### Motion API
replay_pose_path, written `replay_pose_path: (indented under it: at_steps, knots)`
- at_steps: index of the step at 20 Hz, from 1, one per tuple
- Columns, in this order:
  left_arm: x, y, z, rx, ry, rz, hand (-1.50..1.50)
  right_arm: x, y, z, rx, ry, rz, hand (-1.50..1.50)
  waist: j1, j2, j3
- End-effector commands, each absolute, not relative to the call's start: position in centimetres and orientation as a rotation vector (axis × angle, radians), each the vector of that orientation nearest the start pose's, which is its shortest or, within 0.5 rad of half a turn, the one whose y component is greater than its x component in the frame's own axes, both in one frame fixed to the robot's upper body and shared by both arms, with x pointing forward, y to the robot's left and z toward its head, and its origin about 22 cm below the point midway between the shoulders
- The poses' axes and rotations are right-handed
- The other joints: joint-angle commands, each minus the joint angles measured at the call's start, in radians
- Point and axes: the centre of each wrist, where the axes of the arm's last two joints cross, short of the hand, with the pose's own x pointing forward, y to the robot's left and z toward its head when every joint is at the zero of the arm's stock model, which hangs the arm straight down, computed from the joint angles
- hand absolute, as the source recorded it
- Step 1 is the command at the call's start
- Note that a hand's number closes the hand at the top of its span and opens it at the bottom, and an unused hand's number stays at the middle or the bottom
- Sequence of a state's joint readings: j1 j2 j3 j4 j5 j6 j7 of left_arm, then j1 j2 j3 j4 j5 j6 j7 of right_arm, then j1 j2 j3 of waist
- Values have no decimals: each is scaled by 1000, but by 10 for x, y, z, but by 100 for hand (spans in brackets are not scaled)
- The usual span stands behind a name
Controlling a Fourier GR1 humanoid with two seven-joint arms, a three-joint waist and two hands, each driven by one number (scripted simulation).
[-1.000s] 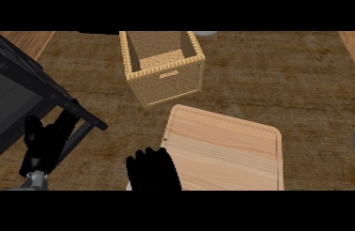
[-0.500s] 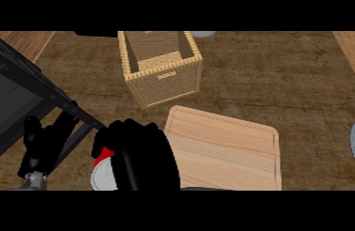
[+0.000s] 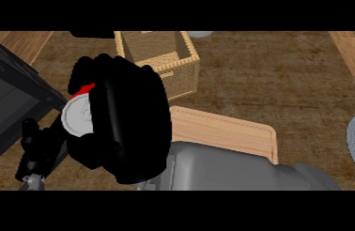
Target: Pick the can from the cutting board and place it in the basket
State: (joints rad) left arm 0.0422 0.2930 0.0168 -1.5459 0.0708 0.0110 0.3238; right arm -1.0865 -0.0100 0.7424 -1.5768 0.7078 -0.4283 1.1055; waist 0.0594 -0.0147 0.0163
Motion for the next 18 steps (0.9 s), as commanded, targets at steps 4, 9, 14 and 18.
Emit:
replay_pose_path:
  at_steps: [4,9,14,18]
  knots:
    - [208,296,-30,152,-1021,-78,0,264,56,275,-602,-1759,453,150,-3,15,-21]
    - [215,285,-31,143,-1030,-89,0,298,65,278,-685,-1743,474,150,1,28,-22]
    - [219,291,-25,137,-1044,-94,0,319,70,269,-701,-1708,473,150,7,30,-21]
    - [209,291,-36,131,-1045,-69,0,339,60,263,-645,-1686,435,150,-2,31,-20]
